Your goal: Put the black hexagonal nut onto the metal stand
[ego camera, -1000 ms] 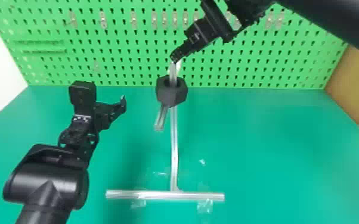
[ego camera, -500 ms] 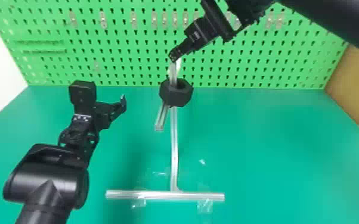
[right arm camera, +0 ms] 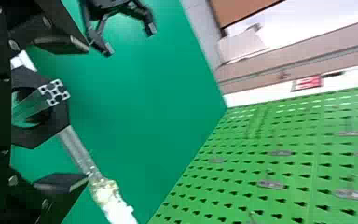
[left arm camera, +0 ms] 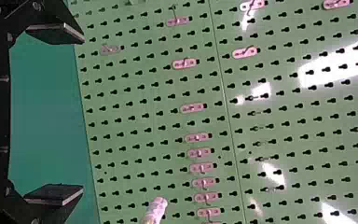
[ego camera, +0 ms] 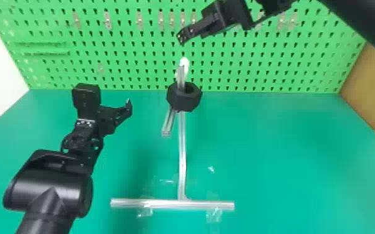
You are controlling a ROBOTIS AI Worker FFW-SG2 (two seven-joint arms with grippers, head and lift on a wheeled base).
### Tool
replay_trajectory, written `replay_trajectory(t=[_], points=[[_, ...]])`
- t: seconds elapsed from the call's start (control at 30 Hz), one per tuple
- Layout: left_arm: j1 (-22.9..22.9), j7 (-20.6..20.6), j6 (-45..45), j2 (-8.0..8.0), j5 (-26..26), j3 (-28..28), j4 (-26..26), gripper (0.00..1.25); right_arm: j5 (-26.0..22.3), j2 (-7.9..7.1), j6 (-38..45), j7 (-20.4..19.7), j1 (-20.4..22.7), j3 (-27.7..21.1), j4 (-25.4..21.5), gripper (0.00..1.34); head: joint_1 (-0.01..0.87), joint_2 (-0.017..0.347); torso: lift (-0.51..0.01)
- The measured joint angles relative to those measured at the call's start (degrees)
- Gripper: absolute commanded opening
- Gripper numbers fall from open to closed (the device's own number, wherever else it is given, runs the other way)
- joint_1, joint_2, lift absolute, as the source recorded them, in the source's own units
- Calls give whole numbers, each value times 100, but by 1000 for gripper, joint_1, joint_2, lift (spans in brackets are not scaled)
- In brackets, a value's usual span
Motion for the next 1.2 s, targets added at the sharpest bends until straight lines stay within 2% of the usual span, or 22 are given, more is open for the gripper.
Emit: replay_trajectory(t=[0.27, 0.47, 0.6, 0.73, 0.8, 0.93, 1.2], points=[[10, 0, 0, 0, 9, 31, -40, 1101, 557, -2, -101, 290, 529, -1238, -264, 1273, 693, 81, -1], [52, 0, 0, 0, 29, 92, -95, 1101, 1209, 94, -527, 281, 1415, -2617, -831, 1259, 693, 81, -1], [130, 0, 1, 0, 68, 205, -191, 1101, 1479, 229, -964, 6, 2112, -3442, -1139, 1259, 693, 81, -1], [199, 6, 8, 0, 125, 324, -289, 1101, 1551, 341, -1401, -134, 2713, -3975, -1356, 1261, 693, 81, -1], [226, 18, 9, 0, 156, 367, -324, 1101, 1551, 390, -1643, -335, 3047, -4223, -1501, 1261, 693, 81, -1], [261, 63, 8, -5, 207, 409, -369, 1100, 1514, 468, -2015, -751, 3665, -4624, -1804, 1261, 693, 81, -1], [272, 110, -4, -9, 305, 419, -393, 1101, 1757, 575, -2664, -1217, 4628, -5085, -2202, 1261, 693, 81, -1]])
